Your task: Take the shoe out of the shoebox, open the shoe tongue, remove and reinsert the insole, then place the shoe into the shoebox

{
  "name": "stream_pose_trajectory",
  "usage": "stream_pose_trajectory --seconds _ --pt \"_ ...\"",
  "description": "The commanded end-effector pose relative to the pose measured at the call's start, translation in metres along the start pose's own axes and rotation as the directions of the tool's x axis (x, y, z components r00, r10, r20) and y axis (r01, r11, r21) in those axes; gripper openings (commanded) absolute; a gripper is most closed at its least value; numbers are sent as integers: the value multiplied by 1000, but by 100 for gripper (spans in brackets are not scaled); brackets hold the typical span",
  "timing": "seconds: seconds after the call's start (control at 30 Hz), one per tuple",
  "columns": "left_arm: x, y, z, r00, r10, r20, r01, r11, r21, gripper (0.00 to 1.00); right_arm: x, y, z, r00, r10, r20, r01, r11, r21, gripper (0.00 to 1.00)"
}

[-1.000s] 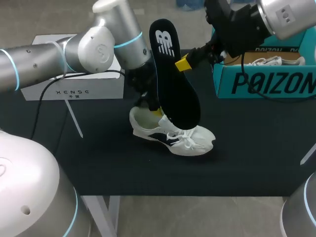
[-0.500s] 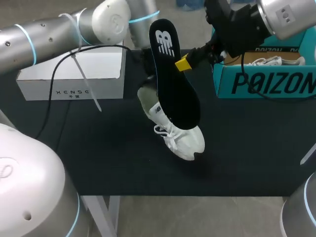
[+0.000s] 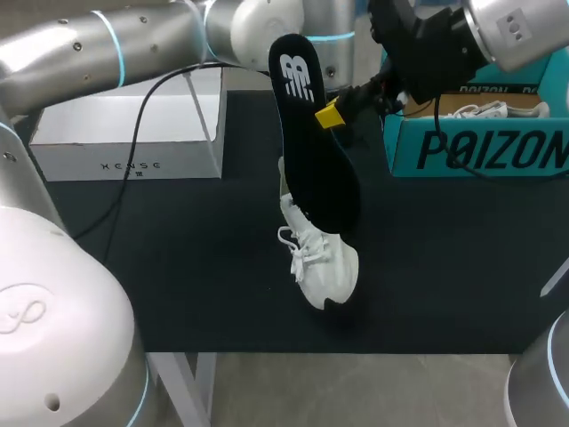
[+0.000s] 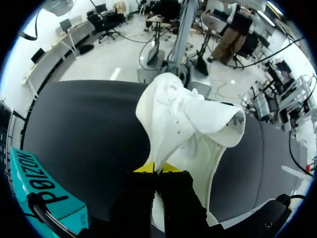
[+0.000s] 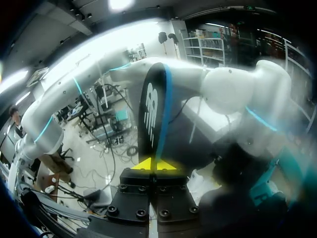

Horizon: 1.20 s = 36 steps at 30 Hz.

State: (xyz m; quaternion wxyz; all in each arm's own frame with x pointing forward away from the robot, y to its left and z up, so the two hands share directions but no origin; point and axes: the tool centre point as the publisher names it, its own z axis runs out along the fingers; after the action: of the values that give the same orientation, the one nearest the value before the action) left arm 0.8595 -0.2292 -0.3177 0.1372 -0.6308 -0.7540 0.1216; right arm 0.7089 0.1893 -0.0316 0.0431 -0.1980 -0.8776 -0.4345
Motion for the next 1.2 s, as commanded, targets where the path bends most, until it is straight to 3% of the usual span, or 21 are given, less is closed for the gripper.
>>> stream_pose_trajectory --seconds 0.03,0.3,0.83,0.87,0.9,1.07,1.2 --pt "-13 0 7 963 57 -262 -56 998 9 0 0 1 2 1000 1 1 -1 1000 2 0" --pt "-20 1 22 961 70 -269 -68 998 17 0 0 1 2 1000 1 1 -1 1000 2 0" --pt "-17 7 38 970 28 -240 -24 1000 20 0 0 1 2 1000 1 1 -1 1000 2 0" --pt "-17 7 39 970 28 -240 -24 1000 20 44 0 1 2 1000 1 1 -1 1000 2 0" --pt "-17 7 40 971 23 -237 -20 1000 17 100 0 1 2 1000 1 1 -1 1000 2 0" --pt "-16 7 41 977 40 -209 -35 999 26 100 0 1 2 1000 1 1 -1 1000 2 0" --pt "-16 7 36 990 58 -127 -57 998 5 100 0 1 2 1000 1 1 -1 1000 2 0"
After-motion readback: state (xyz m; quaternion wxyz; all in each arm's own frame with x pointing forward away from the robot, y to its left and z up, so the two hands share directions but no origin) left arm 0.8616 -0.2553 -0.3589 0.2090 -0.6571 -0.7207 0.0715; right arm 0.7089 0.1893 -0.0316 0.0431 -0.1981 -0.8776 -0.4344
